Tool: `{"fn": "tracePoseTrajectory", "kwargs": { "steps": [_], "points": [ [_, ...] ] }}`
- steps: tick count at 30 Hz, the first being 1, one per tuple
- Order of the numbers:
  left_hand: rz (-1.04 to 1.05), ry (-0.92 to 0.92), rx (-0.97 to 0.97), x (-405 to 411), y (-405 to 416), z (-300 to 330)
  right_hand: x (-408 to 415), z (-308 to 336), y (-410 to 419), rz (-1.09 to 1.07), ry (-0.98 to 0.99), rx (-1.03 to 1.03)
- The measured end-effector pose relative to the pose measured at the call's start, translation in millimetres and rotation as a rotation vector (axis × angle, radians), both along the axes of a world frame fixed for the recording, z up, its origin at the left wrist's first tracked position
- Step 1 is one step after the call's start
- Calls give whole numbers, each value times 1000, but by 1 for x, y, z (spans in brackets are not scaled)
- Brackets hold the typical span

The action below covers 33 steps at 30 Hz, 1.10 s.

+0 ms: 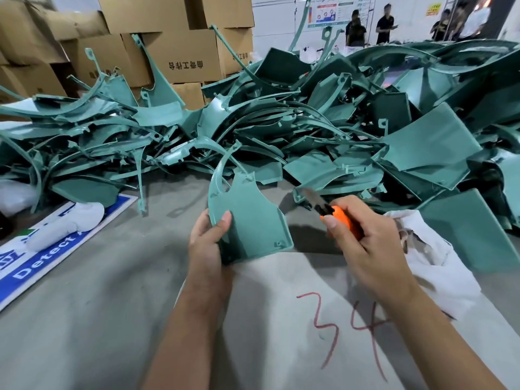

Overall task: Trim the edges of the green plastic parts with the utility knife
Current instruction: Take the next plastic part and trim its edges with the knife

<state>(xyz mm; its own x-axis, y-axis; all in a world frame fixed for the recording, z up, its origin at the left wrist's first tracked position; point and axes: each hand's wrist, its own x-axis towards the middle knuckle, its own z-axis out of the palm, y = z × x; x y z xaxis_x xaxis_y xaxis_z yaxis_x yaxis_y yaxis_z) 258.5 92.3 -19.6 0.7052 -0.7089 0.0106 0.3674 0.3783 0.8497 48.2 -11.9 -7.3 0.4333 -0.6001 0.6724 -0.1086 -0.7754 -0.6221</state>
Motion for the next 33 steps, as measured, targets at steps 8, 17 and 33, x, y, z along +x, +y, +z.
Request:
{"fn": "tracePoseTrajectory", "kwargs": {
  "steps": [8,17,33],
  "points": [
    [283,-195,22,3,-1,-5,11,-6,13,196,159,-193],
    [181,-177,38,11,-5,-8,14,-6,16,239,220,-265],
    [-105,-192,42,-9,-3,1,13,-6,22,23,3,-185]
  ]
}}
